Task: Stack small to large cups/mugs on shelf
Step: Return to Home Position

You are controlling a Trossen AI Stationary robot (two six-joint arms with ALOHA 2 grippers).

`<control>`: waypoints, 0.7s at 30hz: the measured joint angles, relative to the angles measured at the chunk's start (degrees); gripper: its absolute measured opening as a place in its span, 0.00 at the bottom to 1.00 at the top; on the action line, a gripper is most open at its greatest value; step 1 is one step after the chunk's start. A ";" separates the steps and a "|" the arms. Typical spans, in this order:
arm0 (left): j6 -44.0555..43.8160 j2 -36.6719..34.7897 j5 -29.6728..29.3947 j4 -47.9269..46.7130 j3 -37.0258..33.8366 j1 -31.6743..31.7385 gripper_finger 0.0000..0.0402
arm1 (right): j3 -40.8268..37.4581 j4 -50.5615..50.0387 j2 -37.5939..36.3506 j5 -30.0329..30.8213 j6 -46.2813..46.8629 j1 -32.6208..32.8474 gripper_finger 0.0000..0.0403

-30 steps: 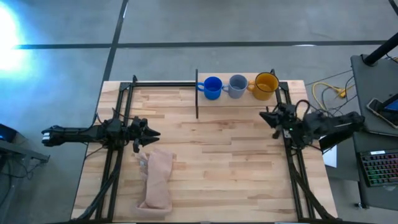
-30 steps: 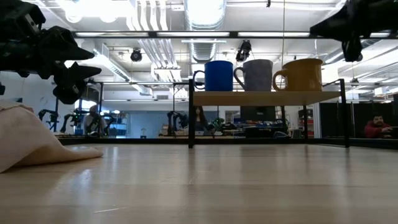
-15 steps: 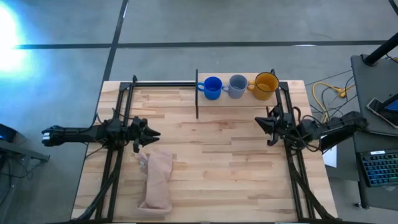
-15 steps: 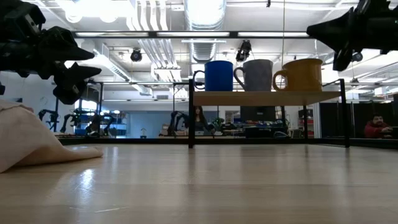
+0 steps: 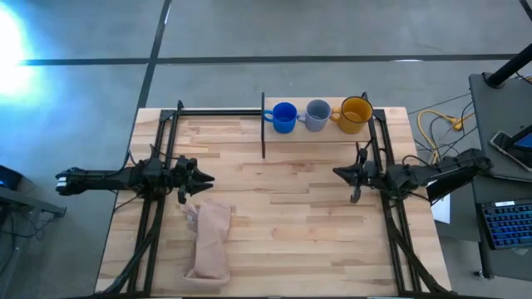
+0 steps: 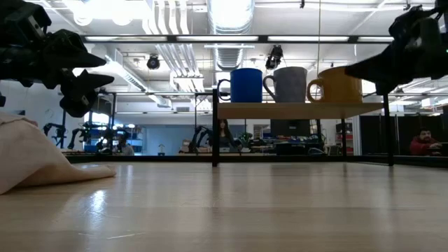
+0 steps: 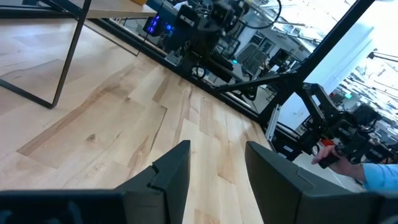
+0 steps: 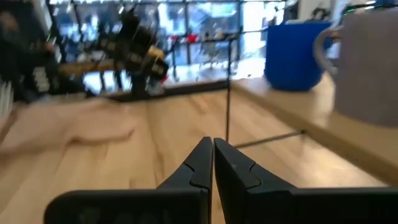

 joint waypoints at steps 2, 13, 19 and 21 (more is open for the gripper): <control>0.00 0.02 0.00 0.00 0.00 0.01 0.35 | -0.01 -2.22 0.01 -1.62 -1.00 0.01 0.02; 0.00 0.02 -0.02 0.00 0.00 0.01 0.35 | 0.01 -9.70 1.50 -2.33 -2.93 0.02 0.02; 0.00 0.09 0.01 -0.02 0.00 0.01 0.35 | 0.04 -9.72 2.42 -2.27 2.29 0.02 0.02; 0.00 0.03 0.01 0.01 0.00 0.01 0.35 | 0.04 -9.74 2.57 -2.23 5.07 0.02 0.02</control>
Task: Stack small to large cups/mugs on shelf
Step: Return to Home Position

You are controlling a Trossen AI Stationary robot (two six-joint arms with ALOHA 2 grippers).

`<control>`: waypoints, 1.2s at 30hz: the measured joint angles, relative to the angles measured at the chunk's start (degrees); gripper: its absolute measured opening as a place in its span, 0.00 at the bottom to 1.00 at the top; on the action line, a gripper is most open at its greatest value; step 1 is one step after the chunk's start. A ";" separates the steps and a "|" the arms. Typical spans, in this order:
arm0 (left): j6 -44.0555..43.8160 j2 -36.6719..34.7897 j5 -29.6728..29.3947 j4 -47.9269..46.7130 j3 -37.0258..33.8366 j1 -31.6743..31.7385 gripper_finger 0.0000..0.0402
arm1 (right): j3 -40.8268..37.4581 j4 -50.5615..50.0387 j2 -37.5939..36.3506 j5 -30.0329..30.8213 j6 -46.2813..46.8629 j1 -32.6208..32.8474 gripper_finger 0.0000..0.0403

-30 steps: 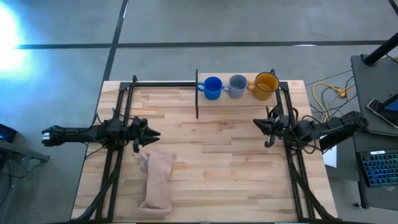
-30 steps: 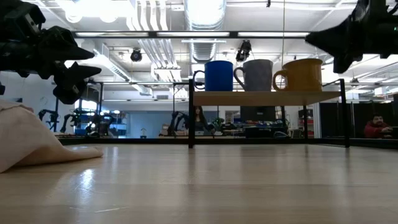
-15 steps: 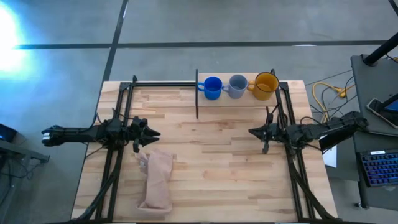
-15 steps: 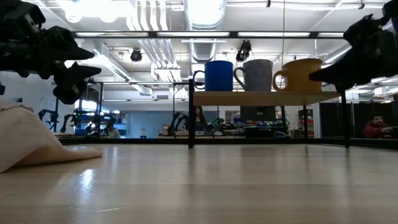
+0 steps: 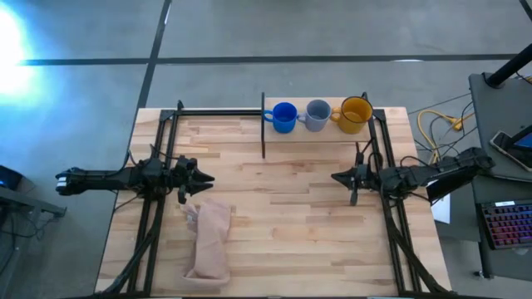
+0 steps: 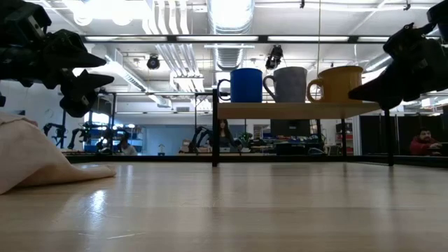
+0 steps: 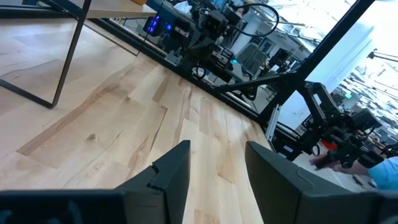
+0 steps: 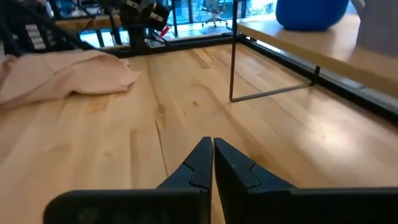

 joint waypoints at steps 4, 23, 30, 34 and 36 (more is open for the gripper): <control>0.00 0.00 0.00 -0.01 0.00 0.00 0.35 | 0.00 0.00 -0.02 0.08 4.23 0.00 0.02; 0.00 0.00 0.00 0.00 0.00 0.00 0.35 | 0.00 0.00 0.00 0.09 4.02 0.00 0.02; 0.00 0.00 0.00 0.00 0.00 0.00 0.35 | 0.02 -0.02 0.00 0.09 4.02 0.00 0.02; 0.01 0.00 0.00 0.00 0.00 0.00 0.35 | 0.02 -0.02 0.00 0.09 4.02 0.00 0.02; 0.00 0.00 0.00 -0.01 0.00 0.00 0.35 | 0.02 -0.02 0.00 0.09 4.01 0.00 0.02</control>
